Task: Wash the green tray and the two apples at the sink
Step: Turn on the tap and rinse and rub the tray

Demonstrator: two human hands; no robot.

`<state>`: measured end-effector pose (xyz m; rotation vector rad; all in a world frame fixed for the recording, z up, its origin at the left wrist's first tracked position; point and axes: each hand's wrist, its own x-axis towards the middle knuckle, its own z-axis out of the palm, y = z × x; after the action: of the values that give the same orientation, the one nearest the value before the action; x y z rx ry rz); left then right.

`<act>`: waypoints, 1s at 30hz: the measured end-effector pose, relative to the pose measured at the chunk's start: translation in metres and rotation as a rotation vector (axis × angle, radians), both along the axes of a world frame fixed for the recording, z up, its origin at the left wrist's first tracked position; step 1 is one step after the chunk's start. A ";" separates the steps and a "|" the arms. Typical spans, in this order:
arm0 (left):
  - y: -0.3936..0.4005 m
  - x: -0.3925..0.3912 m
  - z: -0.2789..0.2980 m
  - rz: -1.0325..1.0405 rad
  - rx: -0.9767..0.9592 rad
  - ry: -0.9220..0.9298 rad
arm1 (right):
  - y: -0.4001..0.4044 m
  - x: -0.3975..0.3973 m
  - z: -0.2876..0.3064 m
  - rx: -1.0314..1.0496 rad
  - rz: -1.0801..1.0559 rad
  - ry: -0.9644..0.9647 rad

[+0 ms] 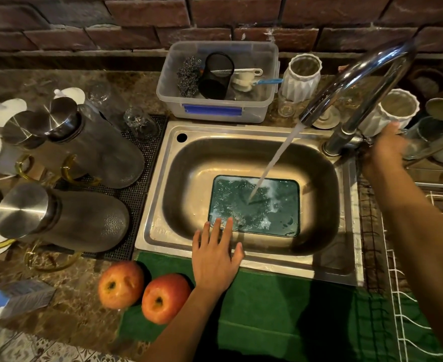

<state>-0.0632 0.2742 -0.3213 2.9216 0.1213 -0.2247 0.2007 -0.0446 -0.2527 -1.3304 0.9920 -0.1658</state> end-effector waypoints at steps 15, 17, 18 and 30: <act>0.043 0.135 -0.046 0.758 -0.681 0.322 | 0.087 -0.105 -0.114 -0.128 0.566 0.326; 0.052 0.140 -0.060 0.786 -0.667 0.368 | 0.085 -0.106 -0.127 -0.107 0.547 0.410; 0.055 0.142 -0.066 0.796 -0.664 0.376 | 0.085 -0.105 -0.131 -0.105 0.529 0.437; 0.054 0.147 -0.079 1.001 -1.019 0.309 | 0.085 -0.112 -0.166 -0.035 0.357 0.488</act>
<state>0.0834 0.3282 -0.3999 1.5497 1.0871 -0.3948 0.0891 0.0401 -0.4182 -1.5955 1.1343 0.4341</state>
